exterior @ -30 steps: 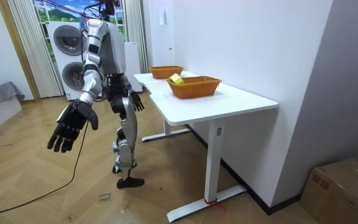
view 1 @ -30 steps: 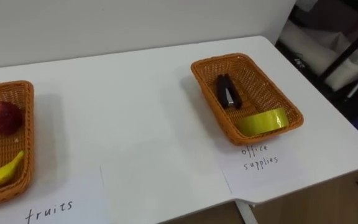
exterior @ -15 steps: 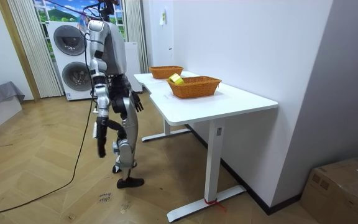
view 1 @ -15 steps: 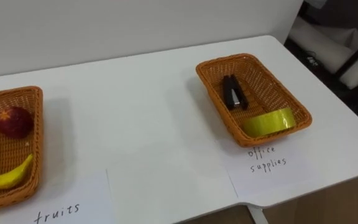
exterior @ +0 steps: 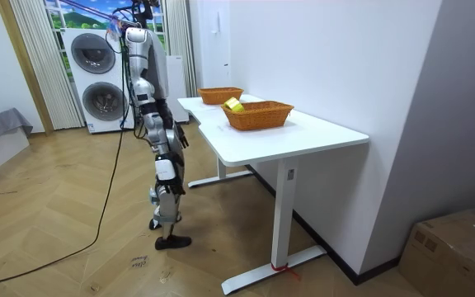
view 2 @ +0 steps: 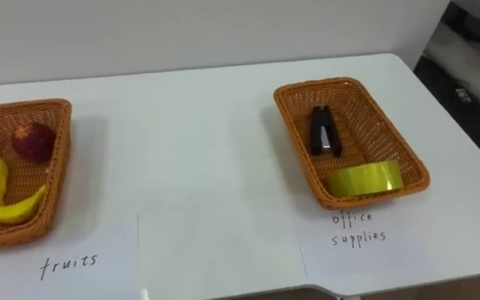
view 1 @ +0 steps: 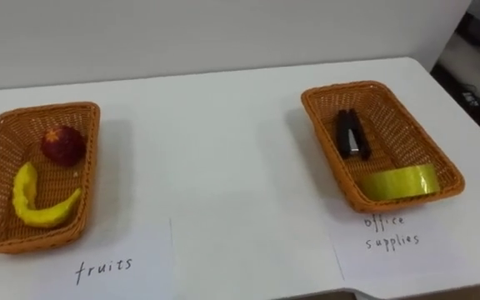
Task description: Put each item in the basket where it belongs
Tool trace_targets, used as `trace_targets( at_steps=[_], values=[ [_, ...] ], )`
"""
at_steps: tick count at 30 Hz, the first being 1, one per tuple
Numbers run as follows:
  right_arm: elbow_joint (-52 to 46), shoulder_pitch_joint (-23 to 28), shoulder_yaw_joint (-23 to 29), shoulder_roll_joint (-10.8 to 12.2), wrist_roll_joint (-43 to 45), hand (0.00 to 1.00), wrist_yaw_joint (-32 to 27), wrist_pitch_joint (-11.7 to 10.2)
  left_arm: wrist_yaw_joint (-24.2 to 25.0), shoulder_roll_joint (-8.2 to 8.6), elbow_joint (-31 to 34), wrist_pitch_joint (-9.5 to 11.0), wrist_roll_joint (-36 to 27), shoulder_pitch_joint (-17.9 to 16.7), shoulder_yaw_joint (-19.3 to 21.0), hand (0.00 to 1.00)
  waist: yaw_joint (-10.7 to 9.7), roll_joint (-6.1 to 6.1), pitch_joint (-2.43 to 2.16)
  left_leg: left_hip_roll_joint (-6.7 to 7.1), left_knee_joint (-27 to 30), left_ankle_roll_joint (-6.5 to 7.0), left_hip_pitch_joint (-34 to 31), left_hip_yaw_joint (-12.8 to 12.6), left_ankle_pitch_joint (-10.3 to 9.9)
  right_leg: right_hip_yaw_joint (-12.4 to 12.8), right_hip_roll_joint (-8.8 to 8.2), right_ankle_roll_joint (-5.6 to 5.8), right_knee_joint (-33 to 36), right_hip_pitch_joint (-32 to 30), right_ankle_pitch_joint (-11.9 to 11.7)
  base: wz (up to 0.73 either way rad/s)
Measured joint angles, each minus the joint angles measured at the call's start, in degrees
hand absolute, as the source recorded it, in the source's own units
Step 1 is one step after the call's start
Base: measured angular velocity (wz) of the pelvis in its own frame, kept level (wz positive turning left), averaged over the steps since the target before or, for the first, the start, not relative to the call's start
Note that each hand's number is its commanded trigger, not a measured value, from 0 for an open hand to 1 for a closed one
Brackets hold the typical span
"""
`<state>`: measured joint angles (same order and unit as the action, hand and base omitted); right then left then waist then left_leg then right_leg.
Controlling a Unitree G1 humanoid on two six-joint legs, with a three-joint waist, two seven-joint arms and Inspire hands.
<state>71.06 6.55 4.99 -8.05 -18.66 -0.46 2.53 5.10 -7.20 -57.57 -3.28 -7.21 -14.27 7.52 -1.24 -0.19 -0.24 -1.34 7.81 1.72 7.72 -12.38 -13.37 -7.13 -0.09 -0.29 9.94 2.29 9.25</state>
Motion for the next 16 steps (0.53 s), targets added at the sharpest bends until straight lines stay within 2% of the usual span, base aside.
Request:
trace_targets(
  at_steps=[4,5,6,16],
  values=[
    [-1.72,-1.07,-2.87,-0.11,5.74,0.0,0.04,-0.15,-1.18,0.03,0.11,0.59,-0.1,0.3,-1.11,0.0,0.59,0.04,0.03,0.02,0.03,-0.02,-0.22,0.92,0.02,-0.98,-0.09,0.0,-0.23,0.26,-0.01,0.12],
    [-2.43,-1.04,-3.91,-0.17,6.6,0.0,0.03,-0.36,-1.2,0.02,0.11,0.84,-0.1,0.44,-1.57,0.0,0.96,0.11,0.22,0.02,0.02,-0.03,-0.2,1.15,0.01,-1.2,-0.07,0.0,-0.4,0.69,-0.01,0.13],
    [-2.55,-1.03,-4.44,-0.18,7.45,0.0,0.1,-0.7,-1.2,-0.04,0.11,0.86,-0.15,0.81,-2.15,0.0,1.36,0.16,0.19,0.04,-0.05,-0.05,-0.21,1.5,0.0,-1.46,-0.09,0.06,-0.36,0.79,0.09,0.12],
    [-3.26,-1.57,-6.91,-0.23,7.76,0.0,0.71,-0.73,-1.23,-0.02,-0.15,1.05,-1.28,1.26,-3.18,0.0,2.0,0.15,0.21,0.36,0.05,-0.04,-1.03,3.3,0.0,-3.36,-0.76,0.21,-0.32,0.82,0.7,0.1]
  ],
)
